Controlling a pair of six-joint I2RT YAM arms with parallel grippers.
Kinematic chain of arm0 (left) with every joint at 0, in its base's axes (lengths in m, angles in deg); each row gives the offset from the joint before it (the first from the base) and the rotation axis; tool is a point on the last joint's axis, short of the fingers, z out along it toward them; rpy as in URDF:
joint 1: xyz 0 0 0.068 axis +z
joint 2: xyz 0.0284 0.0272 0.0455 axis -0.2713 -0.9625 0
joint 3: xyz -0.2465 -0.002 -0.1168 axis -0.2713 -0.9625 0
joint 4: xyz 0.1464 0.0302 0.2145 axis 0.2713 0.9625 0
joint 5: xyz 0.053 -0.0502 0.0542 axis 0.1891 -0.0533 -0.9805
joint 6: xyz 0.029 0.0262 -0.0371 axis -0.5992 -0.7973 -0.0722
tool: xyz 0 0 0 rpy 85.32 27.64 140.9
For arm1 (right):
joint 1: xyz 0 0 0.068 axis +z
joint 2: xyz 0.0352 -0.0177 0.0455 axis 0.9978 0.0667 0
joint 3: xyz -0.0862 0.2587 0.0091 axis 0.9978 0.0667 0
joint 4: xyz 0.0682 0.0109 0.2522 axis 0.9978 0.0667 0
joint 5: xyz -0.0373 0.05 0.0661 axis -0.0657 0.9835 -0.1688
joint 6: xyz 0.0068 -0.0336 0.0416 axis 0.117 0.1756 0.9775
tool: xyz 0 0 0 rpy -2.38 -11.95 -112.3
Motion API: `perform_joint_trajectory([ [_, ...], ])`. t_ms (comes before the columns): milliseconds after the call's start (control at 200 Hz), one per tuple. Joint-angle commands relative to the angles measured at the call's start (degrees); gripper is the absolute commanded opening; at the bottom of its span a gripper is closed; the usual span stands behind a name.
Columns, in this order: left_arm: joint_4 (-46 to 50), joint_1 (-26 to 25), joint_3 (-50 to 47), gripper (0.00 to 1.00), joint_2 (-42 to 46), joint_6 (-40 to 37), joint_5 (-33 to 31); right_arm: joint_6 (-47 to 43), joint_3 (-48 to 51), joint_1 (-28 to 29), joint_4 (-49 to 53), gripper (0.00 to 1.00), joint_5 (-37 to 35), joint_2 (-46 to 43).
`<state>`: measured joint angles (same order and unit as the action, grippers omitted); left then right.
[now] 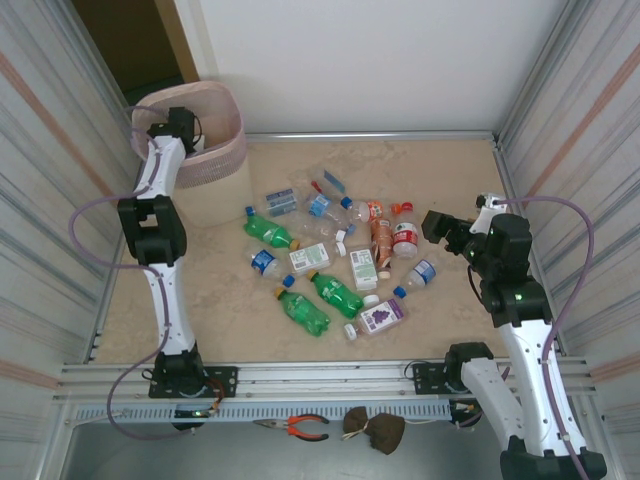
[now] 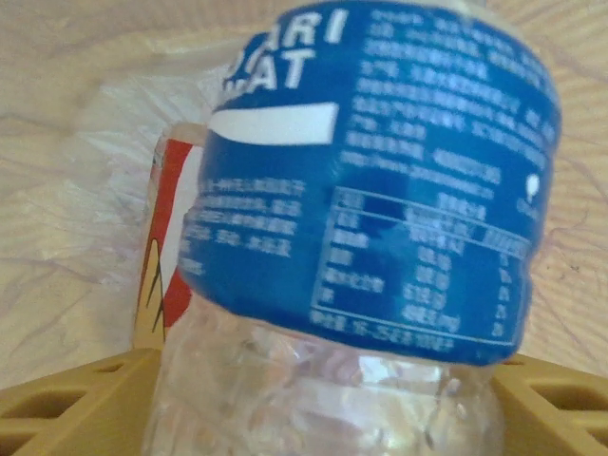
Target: Put the plastic bottles in the bin
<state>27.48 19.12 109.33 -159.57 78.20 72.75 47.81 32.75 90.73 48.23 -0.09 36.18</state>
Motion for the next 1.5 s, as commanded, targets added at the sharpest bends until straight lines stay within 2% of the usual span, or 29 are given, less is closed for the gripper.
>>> perform_joint_trajectory([
  [0, 0.0, -0.1, -0.4, 0.80, 1.2, 0.5, 1.1, 0.8, 0.3, 0.5, -0.8, 1.00, -0.8, -0.8],
  [586, -1.9, 0.0, 1.1, 0.85, 10.5, 1.6, 6.8, 0.4, -2.1, 0.5, 3.8, 0.99, -1.9, 1.7],
  [987, -3.9, -0.1, 1.3, 0.84, 21.3, 1.9, 11.7, 6.0, -2.6, 0.4, 9.9, 0.99, -3.7, 4.2],
  [1167, -9.0, -0.1, -4.9, 0.84, 28.7, 1.7, 16.4, 11.4, -2.3, 0.4, 15.0, 0.99, -6.3, 5.3],
  [1493, -22.3, -0.1, -25.1, 0.84, 45.7, 3.0, 22.7, 17.7, -1.0, 0.4, 21.1, 0.99, -5.0, 9.3],
])
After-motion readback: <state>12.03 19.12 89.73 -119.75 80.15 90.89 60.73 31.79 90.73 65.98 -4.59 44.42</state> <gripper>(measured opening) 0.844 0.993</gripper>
